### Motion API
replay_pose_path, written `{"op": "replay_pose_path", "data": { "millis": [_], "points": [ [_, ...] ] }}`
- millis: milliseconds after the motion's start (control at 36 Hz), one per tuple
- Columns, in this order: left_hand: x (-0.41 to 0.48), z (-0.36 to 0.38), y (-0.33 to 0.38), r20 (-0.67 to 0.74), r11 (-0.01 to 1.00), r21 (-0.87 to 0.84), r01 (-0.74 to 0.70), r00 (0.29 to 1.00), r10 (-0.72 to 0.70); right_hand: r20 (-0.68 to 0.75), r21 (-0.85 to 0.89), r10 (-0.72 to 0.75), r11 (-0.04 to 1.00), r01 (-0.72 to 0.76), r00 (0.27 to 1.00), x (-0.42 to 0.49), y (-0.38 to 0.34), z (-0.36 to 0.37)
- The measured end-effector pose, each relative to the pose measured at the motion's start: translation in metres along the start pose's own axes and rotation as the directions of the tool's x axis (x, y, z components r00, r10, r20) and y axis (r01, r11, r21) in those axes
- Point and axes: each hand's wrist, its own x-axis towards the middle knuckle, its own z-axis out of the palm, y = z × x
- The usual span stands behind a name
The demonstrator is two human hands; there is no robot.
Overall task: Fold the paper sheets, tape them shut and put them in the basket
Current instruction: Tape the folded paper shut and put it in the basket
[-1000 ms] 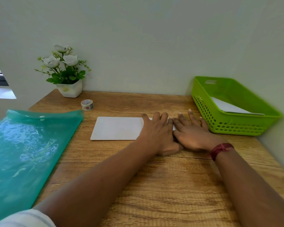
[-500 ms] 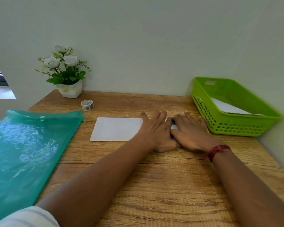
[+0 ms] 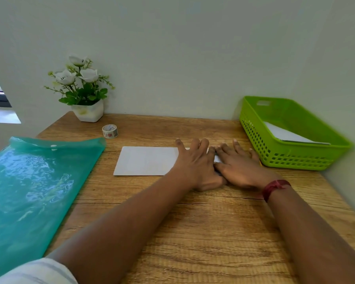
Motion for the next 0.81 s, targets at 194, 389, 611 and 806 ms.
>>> {"op": "replay_pose_path", "data": {
  "millis": [194, 389, 611, 806],
  "points": [
    [0.000, 0.003, 0.001, -0.003, 0.999, 0.044, -0.005, 1.000, 0.005, 0.047, -0.032, 0.002, 0.999, -0.001, 0.999, 0.002, -0.001, 0.001],
    [-0.002, 0.006, 0.001, 0.033, 0.998, -0.068, 0.015, 0.999, -0.013, -0.009, -0.003, 0.013, 1.000, -0.013, 1.000, -0.001, -0.001, 0.006],
    [-0.009, -0.001, -0.001, 0.038, 0.967, -0.250, 0.049, 0.998, -0.041, -0.153, 0.036, -0.023, 0.999, 0.028, 0.988, -0.012, -0.004, 0.001],
    [-0.033, -0.021, -0.044, -0.172, 0.948, -0.300, 0.103, 0.972, -0.160, -0.452, 0.282, -0.106, 0.925, 0.254, 0.886, -0.019, -0.025, 0.000]
  ]
}}
